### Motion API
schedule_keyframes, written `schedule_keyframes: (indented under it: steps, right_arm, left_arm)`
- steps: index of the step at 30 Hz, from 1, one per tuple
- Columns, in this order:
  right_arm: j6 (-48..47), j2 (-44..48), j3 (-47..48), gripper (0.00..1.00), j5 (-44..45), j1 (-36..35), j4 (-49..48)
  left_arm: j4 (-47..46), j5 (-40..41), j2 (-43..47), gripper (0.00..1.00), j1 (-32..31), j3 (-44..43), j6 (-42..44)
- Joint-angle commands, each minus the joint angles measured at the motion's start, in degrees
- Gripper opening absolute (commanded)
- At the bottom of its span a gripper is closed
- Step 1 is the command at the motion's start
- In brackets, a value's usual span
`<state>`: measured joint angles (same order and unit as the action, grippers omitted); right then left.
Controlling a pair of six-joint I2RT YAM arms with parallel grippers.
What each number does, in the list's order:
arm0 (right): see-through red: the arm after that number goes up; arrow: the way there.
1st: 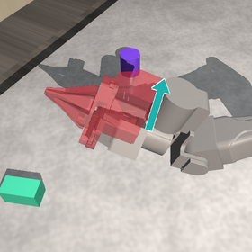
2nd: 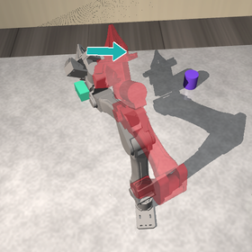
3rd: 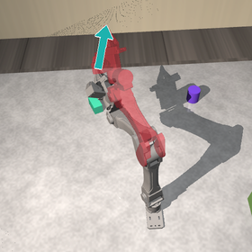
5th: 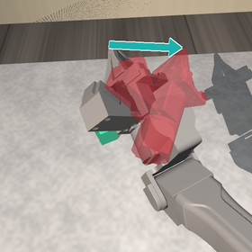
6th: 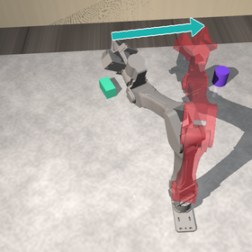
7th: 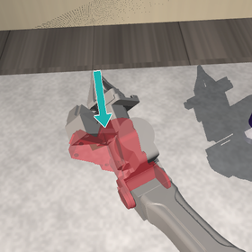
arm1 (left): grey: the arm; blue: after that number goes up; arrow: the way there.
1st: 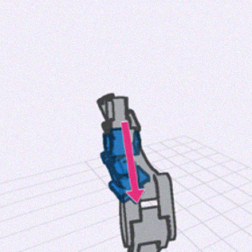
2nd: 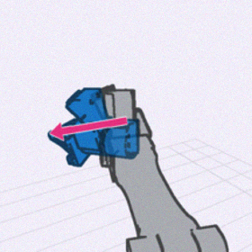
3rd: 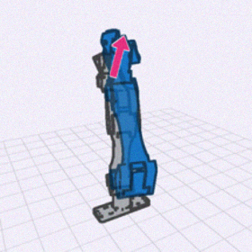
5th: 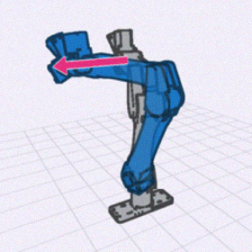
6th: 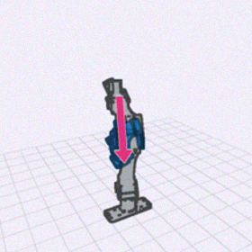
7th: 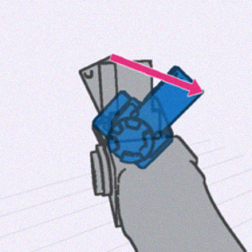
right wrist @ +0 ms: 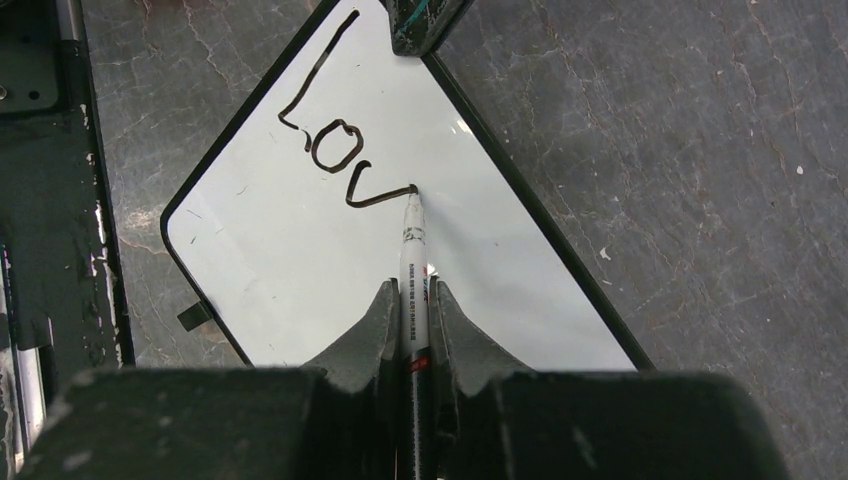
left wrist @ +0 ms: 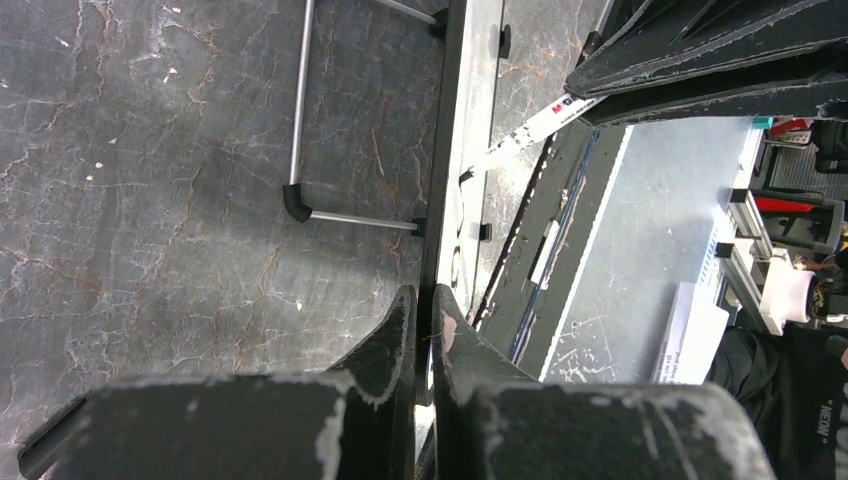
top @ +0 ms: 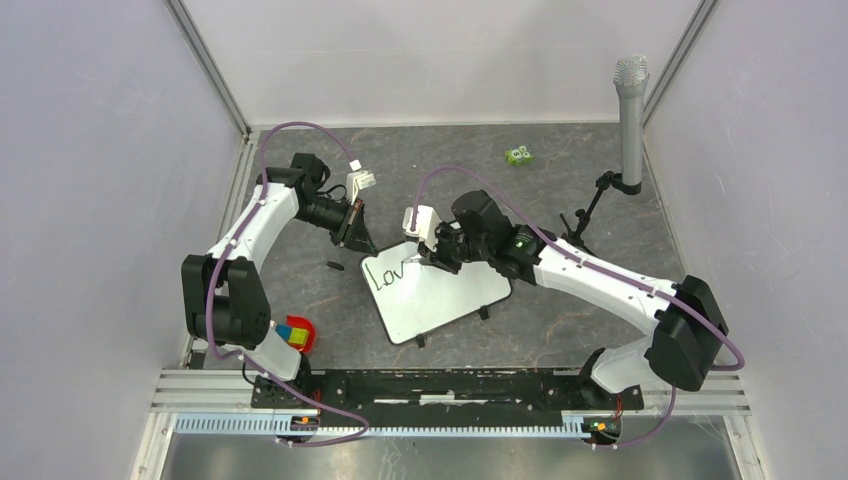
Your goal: Write a sentence on the whiteboard
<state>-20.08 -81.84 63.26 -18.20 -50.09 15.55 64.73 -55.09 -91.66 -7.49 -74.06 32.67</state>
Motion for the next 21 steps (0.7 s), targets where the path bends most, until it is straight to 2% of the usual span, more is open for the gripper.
schedule_keyframes:
  steps: [1, 8, 21]
  right_arm:
    - [-1.02, 0.61, 1.65, 0.00, -0.56, 0.34, 0.57]
    - [-0.58, 4.17, -0.44, 0.00, -1.90, 0.15, 1.11]
    - [-0.71, 1.59, -2.24, 0.00, -1.55, 0.17, -0.08]
  left_arm:
    - [1.62, 1.92, 0.27, 0.02, -1.22, 0.41, 1.82]
    - [1.63, 1.56, 0.37, 0.02, -1.26, 0.38, 1.98]
    - [1.63, 1.89, 0.51, 0.02, -1.29, 0.50, 1.88]
